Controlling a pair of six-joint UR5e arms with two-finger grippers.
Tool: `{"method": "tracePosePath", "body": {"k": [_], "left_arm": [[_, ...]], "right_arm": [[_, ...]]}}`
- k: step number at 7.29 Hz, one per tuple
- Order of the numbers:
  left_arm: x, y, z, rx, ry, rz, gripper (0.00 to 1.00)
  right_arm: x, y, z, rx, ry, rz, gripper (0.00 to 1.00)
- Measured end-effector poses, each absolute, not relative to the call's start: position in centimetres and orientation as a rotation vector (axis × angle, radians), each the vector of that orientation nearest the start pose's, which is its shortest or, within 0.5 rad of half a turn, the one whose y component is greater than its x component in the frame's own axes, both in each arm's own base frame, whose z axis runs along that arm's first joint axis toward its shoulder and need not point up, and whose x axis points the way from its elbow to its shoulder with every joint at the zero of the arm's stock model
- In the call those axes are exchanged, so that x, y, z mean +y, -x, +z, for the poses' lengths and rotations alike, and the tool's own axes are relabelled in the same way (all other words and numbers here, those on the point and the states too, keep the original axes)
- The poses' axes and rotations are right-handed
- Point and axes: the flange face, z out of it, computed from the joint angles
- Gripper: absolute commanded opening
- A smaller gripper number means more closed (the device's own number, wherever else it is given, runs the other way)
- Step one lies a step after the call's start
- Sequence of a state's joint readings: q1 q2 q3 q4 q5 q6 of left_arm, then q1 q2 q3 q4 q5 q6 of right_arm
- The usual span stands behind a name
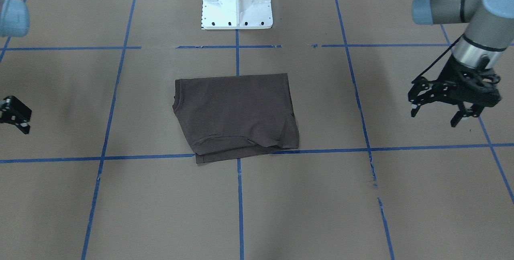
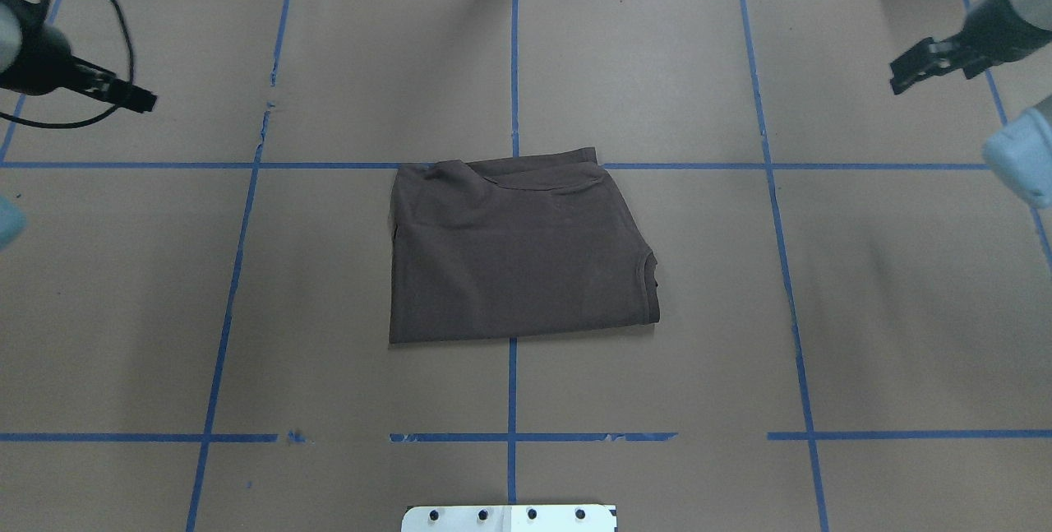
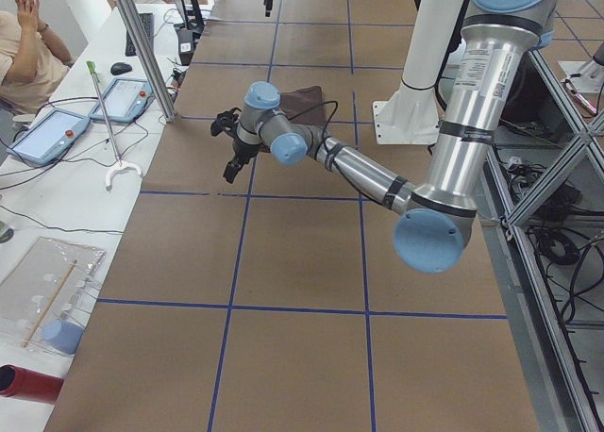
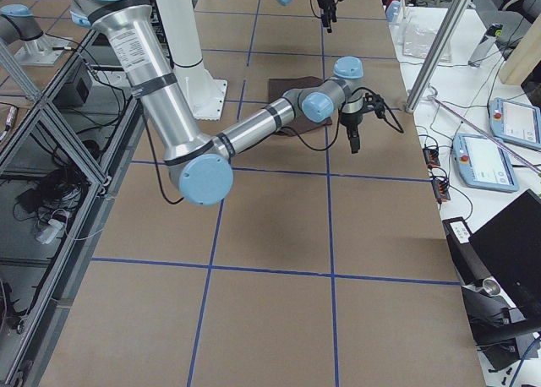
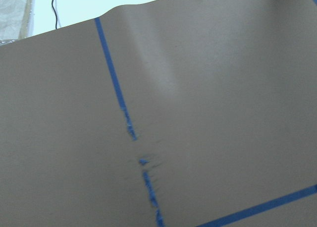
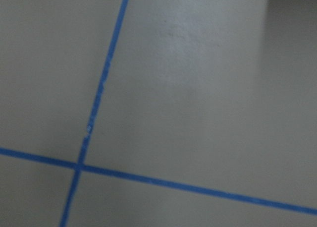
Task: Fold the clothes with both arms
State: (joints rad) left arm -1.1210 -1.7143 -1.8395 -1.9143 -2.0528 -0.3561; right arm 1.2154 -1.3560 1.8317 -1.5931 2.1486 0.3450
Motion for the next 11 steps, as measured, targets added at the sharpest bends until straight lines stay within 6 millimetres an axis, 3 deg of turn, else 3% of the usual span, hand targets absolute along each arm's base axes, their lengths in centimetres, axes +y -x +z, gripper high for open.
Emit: {"method": "tracePosePath", "body": {"k": [2, 4, 5, 7, 11], "left_arm": [[-49.8, -5.8, 50.1, 0.742, -0.425, 0.292, 1.0], [-46.7, 0.3, 56.3, 0.793, -0.333, 0.196, 1.0], [-45.5, 2.3, 58.1, 0.805, -0.293, 0.142, 1.0], [-44.2, 3.6, 59.9, 0.814, -0.163, 0.061, 1.0], [-43.5, 3.8, 60.5, 0.811, -0.039, 0.003, 1.0]], "right_arm": [[-49.3, 5.7, 49.3, -0.668, -0.102, -0.199, 1.0], [-41.6, 0.3, 57.9, -0.657, 0.035, -0.117, 1.0], [-38.4, -2.1, 60.5, -0.672, 0.044, -0.068, 1.0], [-35.0, -4.3, 62.0, -0.743, 0.016, -0.018, 1.0], [-34.3, -5.3, 61.9, -0.798, 0.001, 0.016, 1.0]]}}
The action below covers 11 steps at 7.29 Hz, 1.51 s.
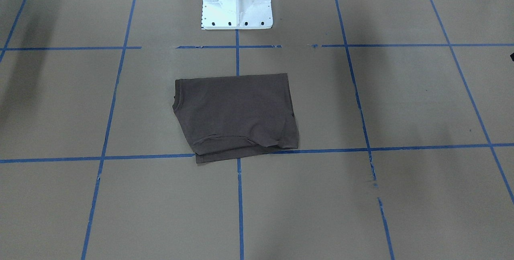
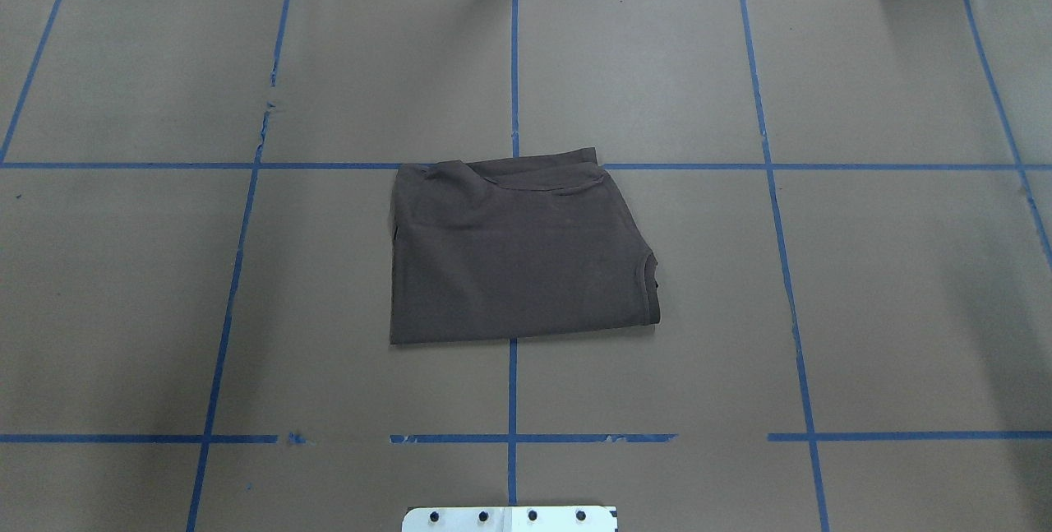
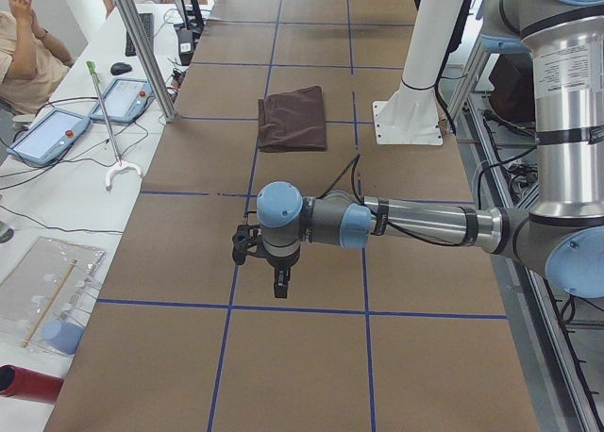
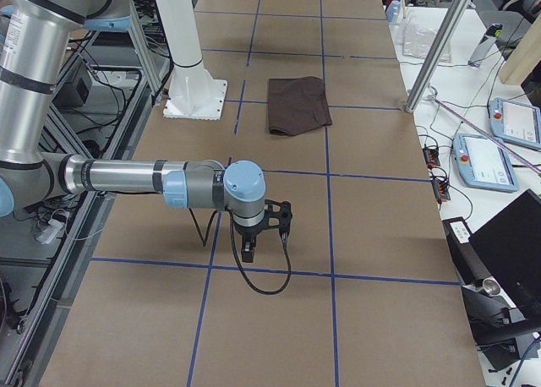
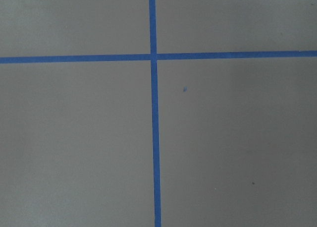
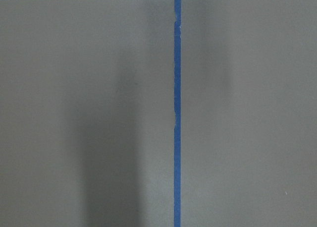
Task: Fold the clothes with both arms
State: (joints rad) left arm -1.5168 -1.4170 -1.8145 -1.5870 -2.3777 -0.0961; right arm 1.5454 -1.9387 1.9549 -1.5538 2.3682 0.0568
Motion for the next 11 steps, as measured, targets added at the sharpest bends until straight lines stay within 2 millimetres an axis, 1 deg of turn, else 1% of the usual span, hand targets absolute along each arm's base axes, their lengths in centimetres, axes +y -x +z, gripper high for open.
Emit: {"method": "tracePosePath", "body": {"k": [1, 4, 5, 6, 11], "left_arm": [[-43.5, 3.8, 60.0, 0.809, -0.046, 0.004, 1.0], [-43.1, 4.1, 57.1, 0.8, -0.106, 0.023, 1.0], [-43.0, 4.1, 56.5, 0.798, -0.118, 0.026, 1.0], [-42.9, 4.1, 56.4, 0.795, -0.119, 0.026, 1.0], [-42.2, 4.1, 57.1, 0.789, -0.101, 0.017, 1.0]], "right_arm": [[-34.3, -5.3, 61.9, -0.798, 0.0, 0.016, 1.0], [-34.4, -5.4, 61.7, -0.797, -0.007, 0.014, 1.0], [-34.5, -5.3, 61.7, -0.797, -0.009, 0.012, 1.0], [-34.5, -5.3, 61.6, -0.798, -0.01, 0.011, 1.0], [-34.6, -5.3, 61.6, -0.8, -0.013, 0.009, 1.0]]}}
